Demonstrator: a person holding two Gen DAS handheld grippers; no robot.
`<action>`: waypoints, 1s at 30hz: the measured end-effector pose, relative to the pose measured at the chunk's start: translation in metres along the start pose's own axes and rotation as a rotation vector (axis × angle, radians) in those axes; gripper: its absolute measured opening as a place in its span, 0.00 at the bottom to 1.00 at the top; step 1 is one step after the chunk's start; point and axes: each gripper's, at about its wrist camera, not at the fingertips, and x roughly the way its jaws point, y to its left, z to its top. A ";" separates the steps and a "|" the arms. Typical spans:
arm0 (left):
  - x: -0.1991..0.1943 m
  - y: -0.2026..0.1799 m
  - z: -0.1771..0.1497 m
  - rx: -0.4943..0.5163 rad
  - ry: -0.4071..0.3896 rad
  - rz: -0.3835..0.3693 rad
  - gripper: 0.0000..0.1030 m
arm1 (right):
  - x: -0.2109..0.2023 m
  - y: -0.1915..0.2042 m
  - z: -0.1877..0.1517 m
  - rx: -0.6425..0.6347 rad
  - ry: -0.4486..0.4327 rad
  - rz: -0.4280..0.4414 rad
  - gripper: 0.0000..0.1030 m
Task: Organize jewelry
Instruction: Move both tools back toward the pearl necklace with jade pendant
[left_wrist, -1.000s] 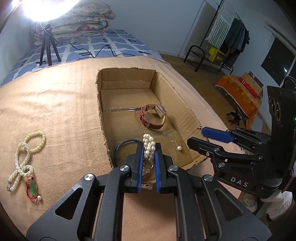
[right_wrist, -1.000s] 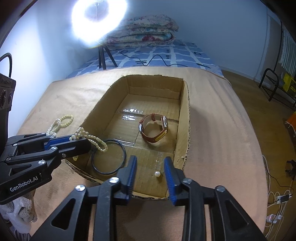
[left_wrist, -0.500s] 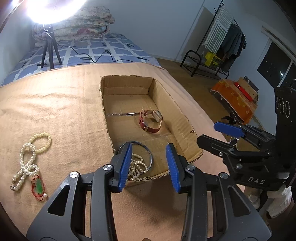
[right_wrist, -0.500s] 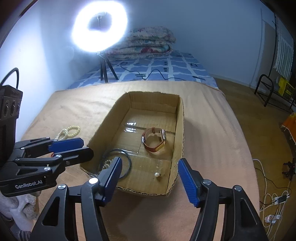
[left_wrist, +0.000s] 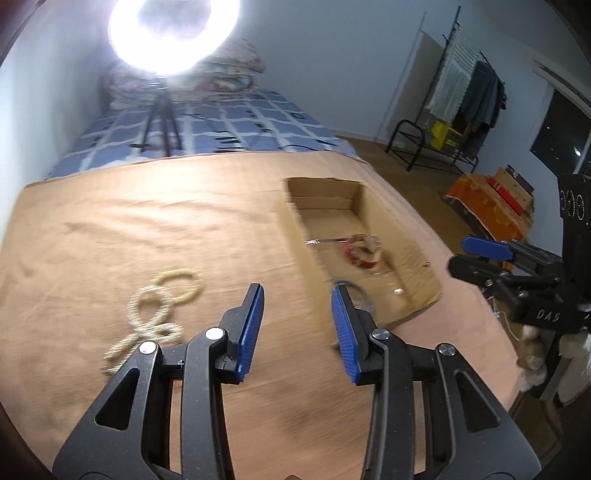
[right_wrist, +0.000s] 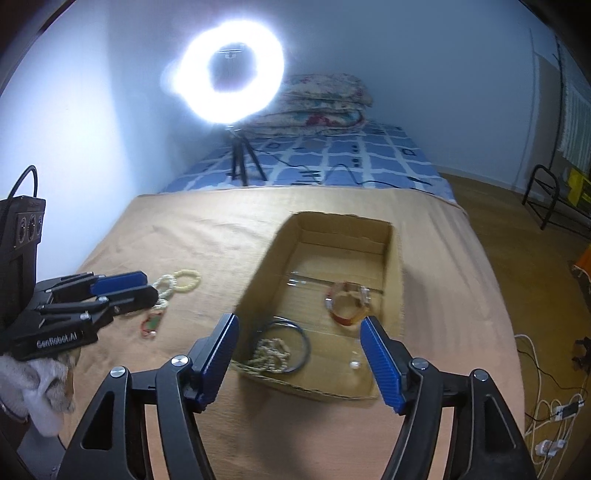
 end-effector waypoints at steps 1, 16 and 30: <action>-0.005 0.010 -0.002 -0.004 0.000 0.012 0.37 | 0.001 0.005 0.001 -0.006 0.000 0.008 0.68; -0.040 0.143 -0.043 -0.137 0.039 0.147 0.37 | 0.044 0.090 -0.005 -0.125 0.056 0.149 0.65; -0.013 0.154 -0.061 -0.118 0.103 0.107 0.37 | 0.116 0.136 0.004 -0.105 0.170 0.217 0.61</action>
